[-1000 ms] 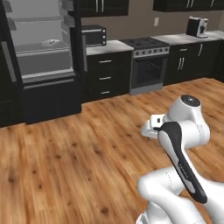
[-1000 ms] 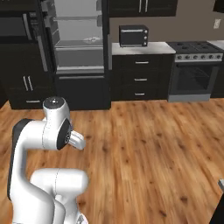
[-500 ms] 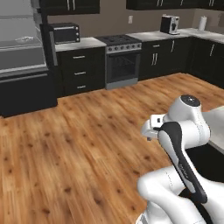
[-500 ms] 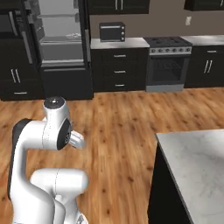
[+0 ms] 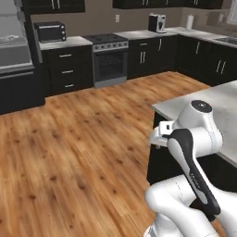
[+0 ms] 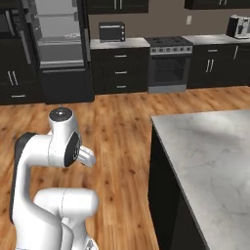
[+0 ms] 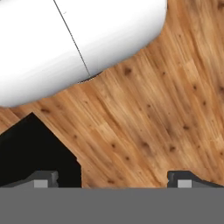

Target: Place two dumplings into each of the tupperware containers and then place the containers in the fridge.

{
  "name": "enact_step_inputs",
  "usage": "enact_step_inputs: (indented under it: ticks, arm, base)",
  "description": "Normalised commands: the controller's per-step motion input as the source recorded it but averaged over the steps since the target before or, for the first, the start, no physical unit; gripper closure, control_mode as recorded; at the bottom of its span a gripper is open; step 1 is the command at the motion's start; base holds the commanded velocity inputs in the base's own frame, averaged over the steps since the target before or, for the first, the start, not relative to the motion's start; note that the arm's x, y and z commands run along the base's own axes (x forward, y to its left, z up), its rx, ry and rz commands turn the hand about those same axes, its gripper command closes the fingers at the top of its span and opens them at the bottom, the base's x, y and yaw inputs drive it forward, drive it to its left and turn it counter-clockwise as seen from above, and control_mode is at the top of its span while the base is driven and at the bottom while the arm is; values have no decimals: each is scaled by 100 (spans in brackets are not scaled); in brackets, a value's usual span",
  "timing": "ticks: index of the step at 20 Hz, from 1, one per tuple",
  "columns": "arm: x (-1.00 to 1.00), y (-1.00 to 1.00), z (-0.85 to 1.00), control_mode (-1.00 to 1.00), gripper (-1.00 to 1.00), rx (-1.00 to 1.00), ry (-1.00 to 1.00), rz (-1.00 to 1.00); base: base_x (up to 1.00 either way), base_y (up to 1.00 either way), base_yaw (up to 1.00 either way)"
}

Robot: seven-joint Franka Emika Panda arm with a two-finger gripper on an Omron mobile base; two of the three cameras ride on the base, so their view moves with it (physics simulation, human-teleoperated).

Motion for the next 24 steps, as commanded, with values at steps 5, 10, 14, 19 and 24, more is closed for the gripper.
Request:
enact_step_inputs:
  ticks: [5,10,14,19,24]
  arm:
    - [0,0,0,100,-100,0,0,0]
    - [0,0,0,100,-100,0,0,0]
    - [0,0,0,100,-100,0,0,0]
    - [0,0,0,100,-100,0,0,0]
    - [0,0,0,100,-100,0,0,0]
  base:
    - [-100,-62,-16]
    - [-100,-66,-16]
    - [-100,-77,-13]
    - [-76,-88,-4]
    - [-13,-97,0]
